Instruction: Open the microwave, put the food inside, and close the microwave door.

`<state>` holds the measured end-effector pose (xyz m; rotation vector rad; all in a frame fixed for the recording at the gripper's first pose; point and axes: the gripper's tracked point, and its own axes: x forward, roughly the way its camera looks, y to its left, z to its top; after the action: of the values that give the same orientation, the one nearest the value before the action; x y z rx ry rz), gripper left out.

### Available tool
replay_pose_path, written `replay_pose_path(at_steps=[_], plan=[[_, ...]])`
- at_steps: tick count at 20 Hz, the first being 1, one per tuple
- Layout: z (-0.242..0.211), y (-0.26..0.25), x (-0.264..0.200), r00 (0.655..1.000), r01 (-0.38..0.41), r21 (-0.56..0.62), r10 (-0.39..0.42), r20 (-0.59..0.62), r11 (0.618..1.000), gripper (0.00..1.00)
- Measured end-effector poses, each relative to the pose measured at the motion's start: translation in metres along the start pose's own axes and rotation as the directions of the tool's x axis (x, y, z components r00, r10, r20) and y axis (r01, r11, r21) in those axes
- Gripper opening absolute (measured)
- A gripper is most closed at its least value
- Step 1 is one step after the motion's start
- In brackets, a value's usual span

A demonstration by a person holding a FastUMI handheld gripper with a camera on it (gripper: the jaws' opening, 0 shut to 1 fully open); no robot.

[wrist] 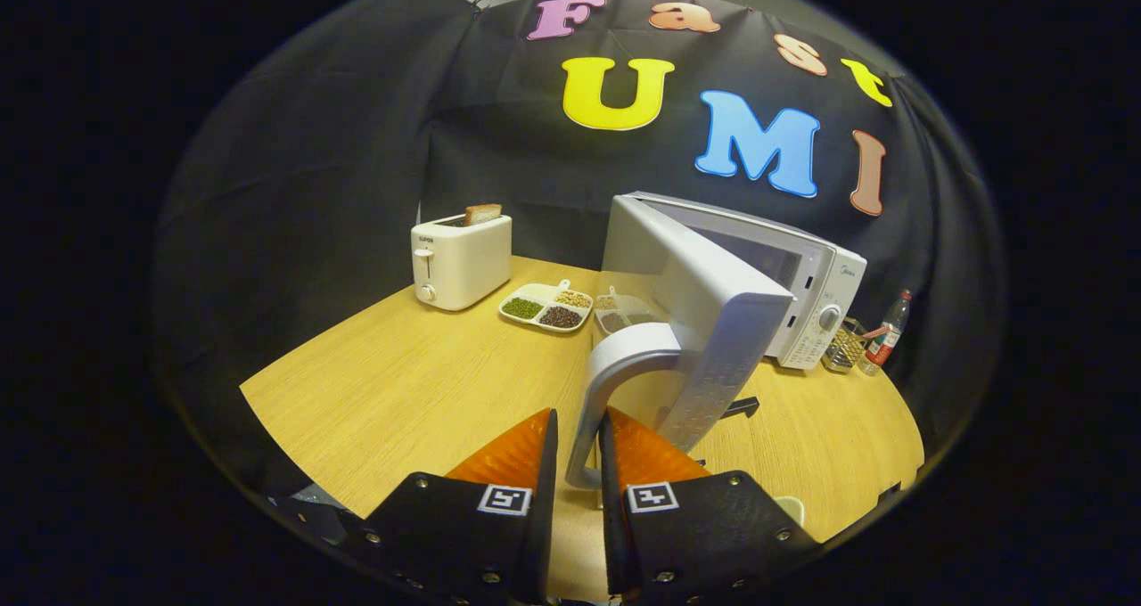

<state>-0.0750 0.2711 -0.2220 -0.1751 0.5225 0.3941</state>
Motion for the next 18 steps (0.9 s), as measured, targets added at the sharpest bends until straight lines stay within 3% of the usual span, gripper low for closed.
replay_pose_path(at_steps=[4, 8, 11, 13, 14, 16, 18], plan=[[0.006, 0.032, -0.009, 0.993, -0.119, 0.007, 0.118, 0.017, 0.993, 0.25], [0.038, 0.052, -0.032, 0.958, -0.27, 0.036, 0.265, 0.114, 0.962, 0.26], [0.066, 0.045, -0.057, 0.936, -0.31, 0.03, 0.3, 0.182, 0.95, 0.35], [0.085, 0.028, -0.074, 0.926, -0.31, 0.036, 0.293, 0.24, 0.95, 0.54], [0.092, 0.018, -0.08, 0.925, -0.294, 0.041, 0.273, 0.264, 0.955, 0.75], [0.102, -0.008, -0.087, 0.928, -0.252, 0.052, 0.226, 0.296, 0.966, 0.97], [0.101, -0.034, -0.09, 0.935, -0.208, 0.069, 0.178, 0.306, 0.976, 0.97]])
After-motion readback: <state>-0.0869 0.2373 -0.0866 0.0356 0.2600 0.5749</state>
